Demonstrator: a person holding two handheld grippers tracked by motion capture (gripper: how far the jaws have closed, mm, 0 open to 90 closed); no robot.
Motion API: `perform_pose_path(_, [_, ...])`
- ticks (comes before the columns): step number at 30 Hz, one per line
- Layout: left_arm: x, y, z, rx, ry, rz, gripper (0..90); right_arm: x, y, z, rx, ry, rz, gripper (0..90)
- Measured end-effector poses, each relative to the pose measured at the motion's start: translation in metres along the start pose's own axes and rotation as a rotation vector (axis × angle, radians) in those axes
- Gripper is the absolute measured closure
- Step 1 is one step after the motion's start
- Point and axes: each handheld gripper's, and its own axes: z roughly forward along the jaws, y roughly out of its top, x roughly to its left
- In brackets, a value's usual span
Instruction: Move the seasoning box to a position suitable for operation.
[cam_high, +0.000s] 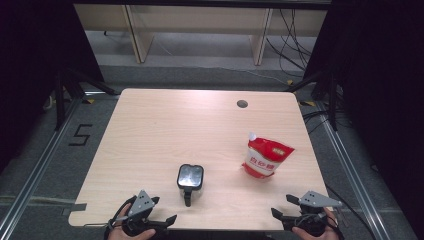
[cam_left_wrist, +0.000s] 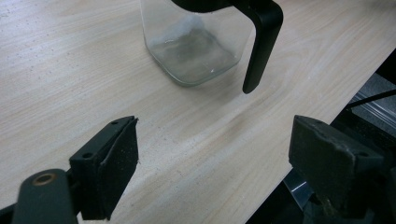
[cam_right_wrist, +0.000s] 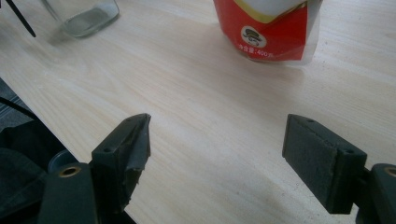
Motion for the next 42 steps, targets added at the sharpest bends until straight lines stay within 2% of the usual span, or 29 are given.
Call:
perform_pose_path(1, [0.001,0.000,0.000,0.003,0.001,0.013,15.5,0.000,0.000,0.001,0.000,0.014,0.016,24.1])
perform_pose_path(2, [0.001,0.000,0.000,0.005,0.006,0.014,15.5,-0.001,0.000,0.001,-0.003,0.031,0.011,24.1])
perform_pose_path(3, [0.002,0.000,-0.001,0.020,0.014,0.028,15.5,0.000,0.000,0.000,-0.005,0.017,0.013,24.1])
perform_pose_path(4, [0.000,0.000,0.000,0.001,0.006,-0.008,15.5,0.000,0.000,0.000,-0.008,0.002,0.014,24.1])
perform_pose_path(5, [0.000,0.000,0.000,0.002,0.010,-0.003,15.5,0.000,0.000,0.001,-0.009,-0.001,0.012,24.1])
perform_pose_path(6, [0.002,0.001,-0.001,0.019,0.011,0.029,15.4,0.000,0.000,0.001,-0.018,-0.016,0.002,24.1])
perform_pose_path(9, [0.001,0.002,-0.001,0.020,0.017,0.006,15.3,0.000,0.000,0.002,-0.019,-0.015,-0.001,24.0])
perform_pose_path(10, [-0.001,0.002,0.001,-0.003,0.021,-0.015,15.3,0.000,0.000,0.001,-0.012,-0.012,0.004,24.0])
perform_pose_path(12, [-0.003,0.003,0.003,-0.017,0.034,-0.025,15.3,-0.001,0.000,0.001,-0.018,0.000,0.012,24.0])
perform_pose_path(13, [-0.003,0.004,0.003,-0.019,0.041,-0.012,15.3,0.000,0.000,0.000,-0.018,-0.007,0.021,24.0])
perform_pose_path(14, [-0.003,0.004,0.004,-0.038,0.041,-0.035,15.3,-0.001,0.000,0.000,-0.018,-0.007,0.021,24.0])
perform_pose_path(17, [-0.003,0.006,0.004,-0.027,0.051,-0.023,15.3,0.000,0.000,0.001,-0.017,-0.006,0.017,24.0])
perform_pose_path(18, [-0.005,0.008,0.006,-0.048,0.061,-0.034,15.3,0.002,0.000,0.001,-0.011,-0.002,0.039,24.0])
perform_pose_path(19, [-0.005,0.008,0.006,-0.048,0.061,-0.034,15.3,0.002,0.000,0.001,-0.011,-0.002,0.039,24.0])
perform_pose_path(20, [-0.008,0.010,0.009,-0.067,0.072,-0.055,15.3,0.001,0.001,0.000,-0.014,-0.004,0.009,24.0])
perform_pose_path(24, [-0.013,0.014,0.016,-0.062,0.068,-0.045,15.7,0.000,0.000,0.001,-0.021,-0.002,0.009,24.0])
perform_pose_path(27, [-0.021,0.020,0.025,-0.065,0.064,0.000,24.9,0.001,0.000,0.000,-0.023,-0.003,0.011,24.0])
perform_pose_path(29, [-0.024,0.021,0.031,-0.068,0.061,0.040,34.4,0.001,0.000,0.001,-0.020,-0.003,0.008,24.0])
perform_pose_path(30, [-0.026,0.022,0.033,-0.048,0.055,0.070,37.8,0.001,0.000,0.001,-0.020,-0.002,0.012,24.0])
perform_pose_path(32, [-0.029,0.023,0.039,-0.066,0.037,0.068,45.9,0.000,0.000,0.001,-0.019,0.010,0.017,24.0])
perform_pose_path(35, [-0.031,0.024,0.043,-0.073,0.026,0.112,57.2,-0.001,-0.001,0.000,-0.021,0.005,0.033,24.0])
perform_pose_path(36, [-0.031,0.024,0.043,-0.073,0.026,0.112,61.1,-0.001,-0.001,0.000,-0.021,0.005,0.033,24.0])
perform_pose_path(37, [-0.030,0.025,0.043,-0.064,0.029,0.140,65.5,-0.001,-0.001,0.000,-0.018,0.007,0.032,24.1])
perform_pose_path(38, [-0.030,0.025,0.043,-0.064,0.029,0.140,67.6,-0.001,-0.001,0.000,-0.018,0.007,0.032,24.1])
perform_pose_path(39, [-0.028,0.025,0.041,-0.065,0.019,0.139,71.2,0.002,-0.001,0.000,-0.008,0.011,0.054,24.1])
perform_pose_path(40, [-0.026,0.025,0.040,-0.071,0.019,0.150,72.8,0.002,-0.001,0.000,-0.004,0.010,0.050,24.1])
perform_pose_path(42, [-0.023,0.025,0.039,-0.073,0.017,0.154,72.7,0.002,-0.001,0.000,-0.002,0.012,0.053,24.1])
